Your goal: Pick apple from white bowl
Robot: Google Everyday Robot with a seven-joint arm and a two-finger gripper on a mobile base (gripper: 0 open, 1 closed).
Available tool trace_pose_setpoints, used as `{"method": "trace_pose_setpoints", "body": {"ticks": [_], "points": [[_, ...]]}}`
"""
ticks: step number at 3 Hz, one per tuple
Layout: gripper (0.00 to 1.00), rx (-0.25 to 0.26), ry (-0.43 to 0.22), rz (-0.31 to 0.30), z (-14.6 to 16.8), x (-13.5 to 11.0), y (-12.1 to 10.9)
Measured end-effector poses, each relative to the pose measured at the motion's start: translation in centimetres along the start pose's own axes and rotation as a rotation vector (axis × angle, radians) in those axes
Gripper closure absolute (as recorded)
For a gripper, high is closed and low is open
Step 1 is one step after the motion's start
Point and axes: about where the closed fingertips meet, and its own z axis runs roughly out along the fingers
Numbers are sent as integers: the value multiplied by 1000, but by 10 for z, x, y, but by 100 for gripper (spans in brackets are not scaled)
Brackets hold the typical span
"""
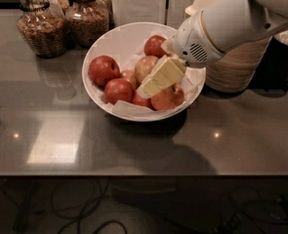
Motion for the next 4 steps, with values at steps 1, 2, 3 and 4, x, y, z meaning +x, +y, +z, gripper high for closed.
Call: {"method": "trace_pose_setpoints", "body": {"ticks": [1, 2, 3, 4], "points": [[20, 73, 22, 33, 3, -2, -6], [21, 137, 24, 82, 4, -1, -23], [25, 147, -8, 141, 11, 1, -42], [25, 121, -30, 186, 26, 4, -49]]}}
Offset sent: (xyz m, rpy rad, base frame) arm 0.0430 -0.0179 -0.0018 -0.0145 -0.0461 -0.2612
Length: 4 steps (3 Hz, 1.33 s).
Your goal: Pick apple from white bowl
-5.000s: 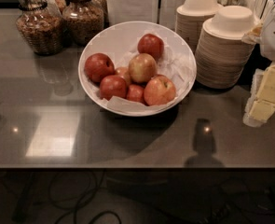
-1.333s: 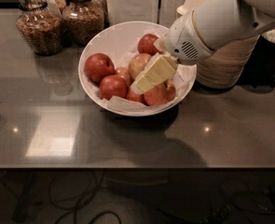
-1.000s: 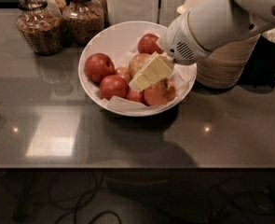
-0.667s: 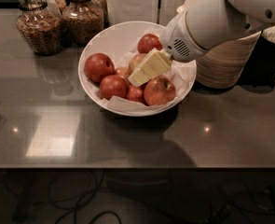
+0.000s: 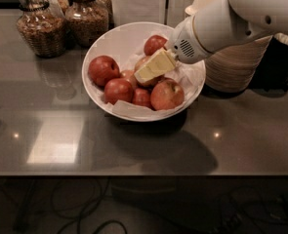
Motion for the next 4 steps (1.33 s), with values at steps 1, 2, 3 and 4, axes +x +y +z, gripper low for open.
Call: {"method": "trace_pose_setpoints", "body": {"ticks": [1, 2, 3, 4], "points": [[23, -36, -3, 24, 6, 4, 9], [24, -60, -10, 35, 2, 5, 22], [28, -83, -10, 42, 0, 6, 34], [27, -85, -6, 43, 2, 7, 37]]}}
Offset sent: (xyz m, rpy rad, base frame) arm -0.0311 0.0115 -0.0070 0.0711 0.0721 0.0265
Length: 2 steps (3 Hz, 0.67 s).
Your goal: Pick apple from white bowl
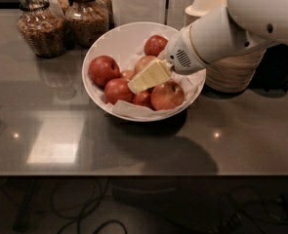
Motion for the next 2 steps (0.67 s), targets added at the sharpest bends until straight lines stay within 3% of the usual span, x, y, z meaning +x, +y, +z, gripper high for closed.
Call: {"method": "trace_pose_setpoints", "body": {"ticks": [2], "points": [[23, 54, 2, -3, 10, -6, -12]]}}
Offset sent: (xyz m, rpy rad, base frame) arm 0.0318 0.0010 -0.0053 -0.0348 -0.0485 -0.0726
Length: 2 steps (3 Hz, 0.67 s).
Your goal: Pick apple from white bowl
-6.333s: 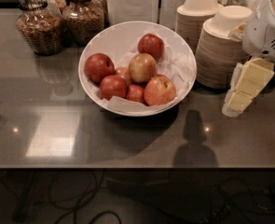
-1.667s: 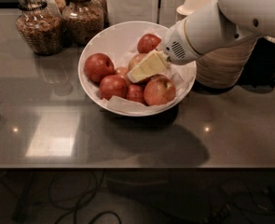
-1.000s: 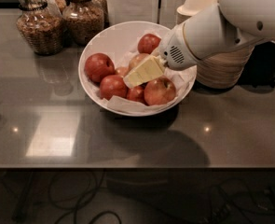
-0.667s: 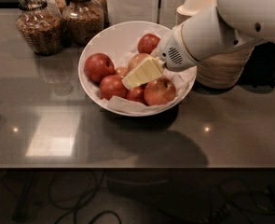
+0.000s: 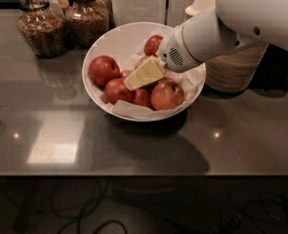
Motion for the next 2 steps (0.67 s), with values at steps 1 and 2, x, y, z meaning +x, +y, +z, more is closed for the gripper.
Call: {"method": "trace_pose_setpoints", "body": {"ticks": [1, 2], "points": [[22, 38, 18, -10, 11, 0, -5], [20, 70, 37, -17, 17, 5, -9]]}}
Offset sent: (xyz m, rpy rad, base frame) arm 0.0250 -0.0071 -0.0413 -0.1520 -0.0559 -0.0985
